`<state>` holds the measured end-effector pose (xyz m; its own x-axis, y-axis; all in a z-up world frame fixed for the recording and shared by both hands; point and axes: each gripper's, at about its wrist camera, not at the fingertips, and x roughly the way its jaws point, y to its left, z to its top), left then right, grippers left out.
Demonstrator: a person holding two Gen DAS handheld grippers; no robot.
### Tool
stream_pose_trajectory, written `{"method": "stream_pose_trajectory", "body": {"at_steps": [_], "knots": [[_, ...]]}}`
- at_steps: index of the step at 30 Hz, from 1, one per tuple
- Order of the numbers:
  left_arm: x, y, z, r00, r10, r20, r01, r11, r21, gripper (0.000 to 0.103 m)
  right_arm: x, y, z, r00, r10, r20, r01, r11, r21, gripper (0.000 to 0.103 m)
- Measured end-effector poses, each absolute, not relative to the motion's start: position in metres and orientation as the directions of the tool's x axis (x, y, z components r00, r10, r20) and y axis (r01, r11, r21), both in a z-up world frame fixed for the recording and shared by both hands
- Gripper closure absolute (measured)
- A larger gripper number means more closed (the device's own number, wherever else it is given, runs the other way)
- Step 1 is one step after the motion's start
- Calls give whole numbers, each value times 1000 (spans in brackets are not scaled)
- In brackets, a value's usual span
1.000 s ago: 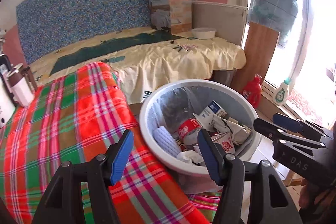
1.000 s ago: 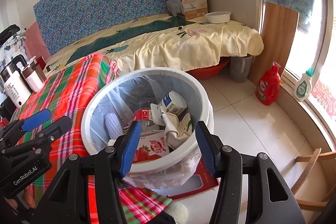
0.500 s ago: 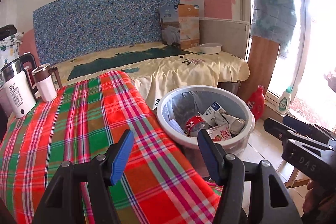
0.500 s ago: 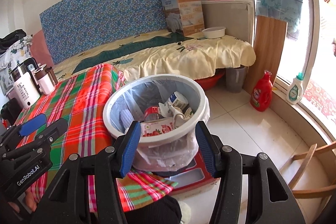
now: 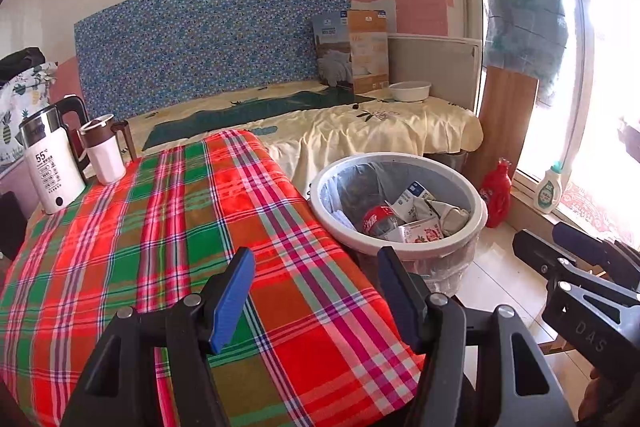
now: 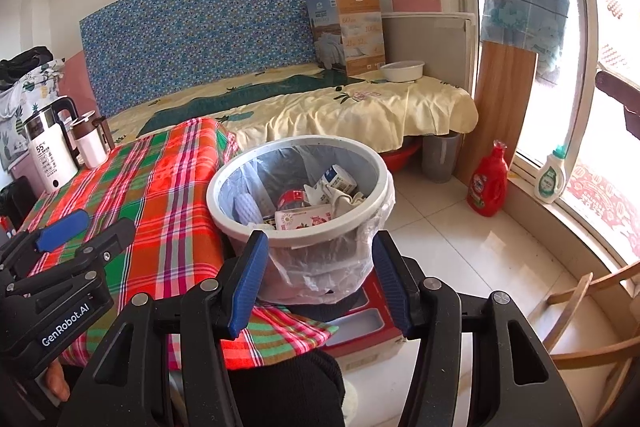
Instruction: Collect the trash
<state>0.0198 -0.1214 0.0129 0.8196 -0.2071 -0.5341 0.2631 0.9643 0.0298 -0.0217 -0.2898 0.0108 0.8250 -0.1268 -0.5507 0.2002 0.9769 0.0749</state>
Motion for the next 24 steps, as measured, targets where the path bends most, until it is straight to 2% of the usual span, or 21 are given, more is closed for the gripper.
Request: {"method": "stream_pose_trajectory", "body": {"at_steps": [24], "knots": [[19, -119, 14, 821, -209, -531, 264, 964, 30, 40, -23, -290, 13, 829, -127, -545, 203, 976, 81, 48]]}}
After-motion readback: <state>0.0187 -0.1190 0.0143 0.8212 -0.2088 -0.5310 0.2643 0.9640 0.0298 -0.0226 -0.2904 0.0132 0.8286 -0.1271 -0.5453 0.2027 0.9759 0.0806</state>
